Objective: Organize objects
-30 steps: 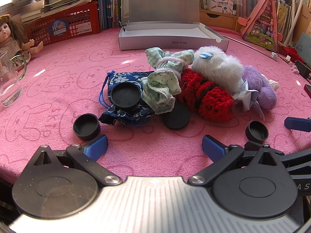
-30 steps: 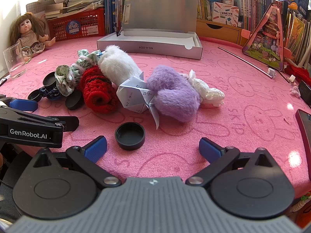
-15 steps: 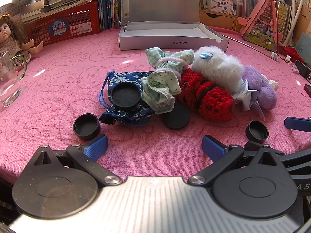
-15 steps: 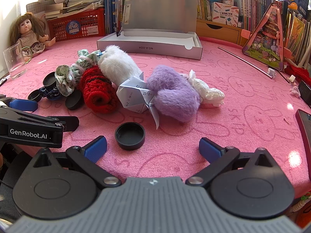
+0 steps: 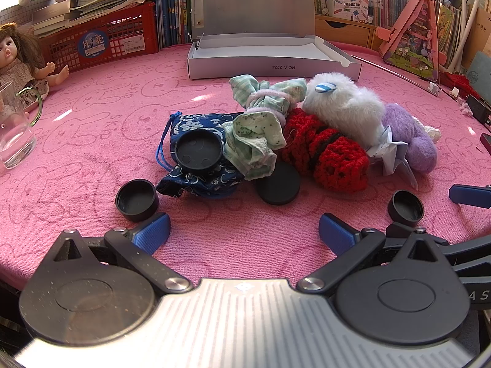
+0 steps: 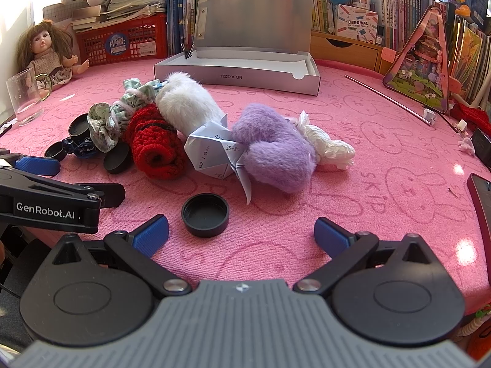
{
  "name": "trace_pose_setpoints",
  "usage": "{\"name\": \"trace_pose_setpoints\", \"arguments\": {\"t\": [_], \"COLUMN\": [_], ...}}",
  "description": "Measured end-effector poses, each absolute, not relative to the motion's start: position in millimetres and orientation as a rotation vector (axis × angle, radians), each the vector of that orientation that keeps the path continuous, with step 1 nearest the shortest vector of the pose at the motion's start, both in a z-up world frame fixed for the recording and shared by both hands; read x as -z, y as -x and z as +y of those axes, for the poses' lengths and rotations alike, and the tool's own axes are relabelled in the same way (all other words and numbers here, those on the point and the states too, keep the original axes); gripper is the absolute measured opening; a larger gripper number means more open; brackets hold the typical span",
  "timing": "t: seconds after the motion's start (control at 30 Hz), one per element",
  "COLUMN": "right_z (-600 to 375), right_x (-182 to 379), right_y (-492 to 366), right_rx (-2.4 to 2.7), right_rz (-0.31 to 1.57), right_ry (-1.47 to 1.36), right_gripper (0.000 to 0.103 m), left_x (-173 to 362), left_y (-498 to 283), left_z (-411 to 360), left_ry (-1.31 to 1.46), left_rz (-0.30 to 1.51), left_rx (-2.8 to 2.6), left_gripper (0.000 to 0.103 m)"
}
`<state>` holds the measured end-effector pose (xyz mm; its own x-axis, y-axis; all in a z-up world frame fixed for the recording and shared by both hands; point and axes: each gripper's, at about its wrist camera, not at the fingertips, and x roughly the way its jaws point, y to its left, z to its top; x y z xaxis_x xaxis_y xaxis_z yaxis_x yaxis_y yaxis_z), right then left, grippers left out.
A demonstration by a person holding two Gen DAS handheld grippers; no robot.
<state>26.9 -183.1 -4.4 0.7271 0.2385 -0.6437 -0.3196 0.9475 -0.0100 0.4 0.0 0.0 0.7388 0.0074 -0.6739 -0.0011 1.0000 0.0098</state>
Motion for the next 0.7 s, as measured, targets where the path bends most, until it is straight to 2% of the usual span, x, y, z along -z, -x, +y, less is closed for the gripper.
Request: {"name": "trace_pose_setpoints", "arguments": {"t": [0.7], "right_z": [-183.7], "right_x": [4.3], "right_y": [-26.3], "right_rx": [-0.308], "right_rz": [0.691], "right_ry": [0.123], "right_gripper": [0.103], "left_x": [0.0], "left_y": [-0.4], "left_z": [0.0], "left_ry": [-0.009], "left_rz": [0.74], "left_rx": [-0.005], "left_gripper": [0.103]}}
